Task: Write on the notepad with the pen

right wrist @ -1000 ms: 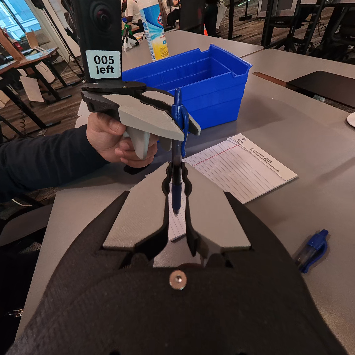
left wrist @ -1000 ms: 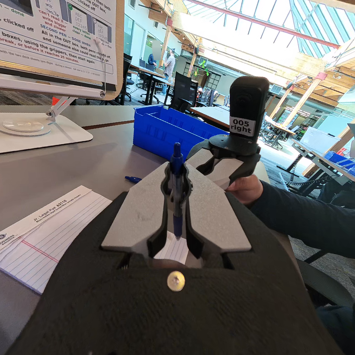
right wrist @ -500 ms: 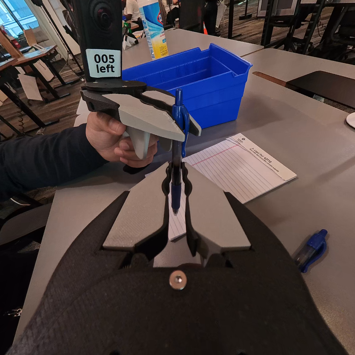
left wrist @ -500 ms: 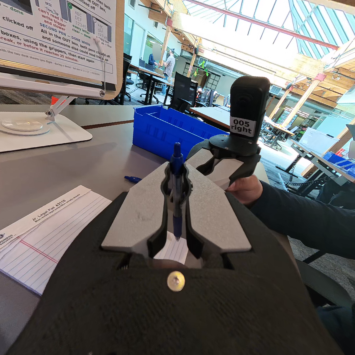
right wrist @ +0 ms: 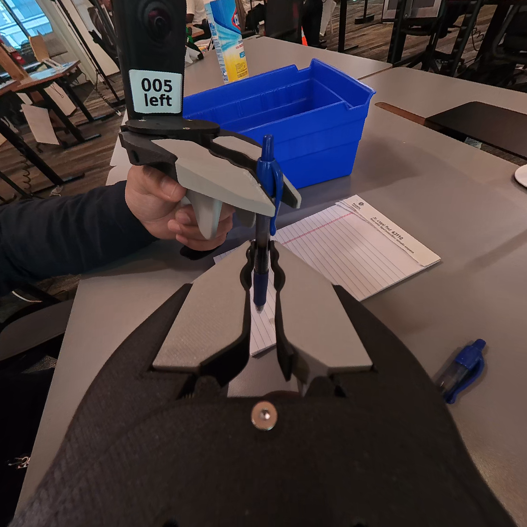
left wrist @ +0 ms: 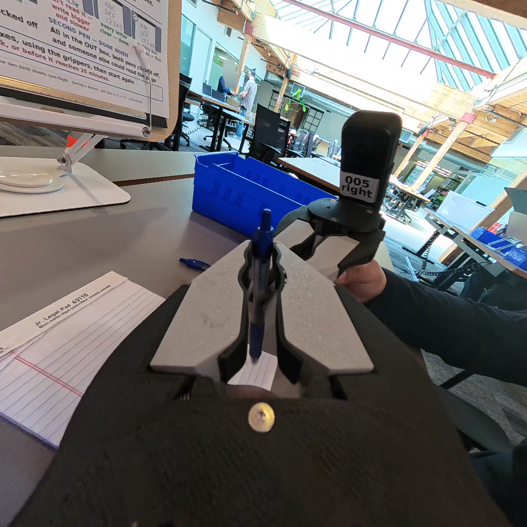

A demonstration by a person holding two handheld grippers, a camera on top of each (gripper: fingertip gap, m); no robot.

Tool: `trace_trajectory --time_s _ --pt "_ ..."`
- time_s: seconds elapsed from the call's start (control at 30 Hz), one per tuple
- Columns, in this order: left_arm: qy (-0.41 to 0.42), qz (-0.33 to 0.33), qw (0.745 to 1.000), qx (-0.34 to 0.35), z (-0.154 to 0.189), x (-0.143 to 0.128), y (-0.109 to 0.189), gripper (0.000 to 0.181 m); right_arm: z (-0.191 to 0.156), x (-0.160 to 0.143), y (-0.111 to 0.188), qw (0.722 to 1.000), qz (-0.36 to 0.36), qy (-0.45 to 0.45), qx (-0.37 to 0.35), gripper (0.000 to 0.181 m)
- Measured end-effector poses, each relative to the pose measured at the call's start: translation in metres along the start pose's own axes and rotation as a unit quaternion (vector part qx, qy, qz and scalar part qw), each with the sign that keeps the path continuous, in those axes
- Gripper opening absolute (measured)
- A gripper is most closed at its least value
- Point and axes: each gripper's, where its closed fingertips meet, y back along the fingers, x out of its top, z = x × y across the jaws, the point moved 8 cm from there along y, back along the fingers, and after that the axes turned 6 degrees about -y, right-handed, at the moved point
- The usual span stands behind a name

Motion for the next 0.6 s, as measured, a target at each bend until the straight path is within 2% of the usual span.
trace_trajectory --time_s 0.27,0.6 --pt "-0.028 0.004 0.999 0.016 0.0011 0.005 0.0032 0.009 -0.0005 0.0032 0.0025 1.0 0.015 0.0 0.001 0.006" --pt "-0.019 -0.006 0.999 0.05 -0.0076 0.0031 0.0045 0.008 -0.0032 0.0039 0.0005 0.997 0.004 0.052 -0.054 0.017"
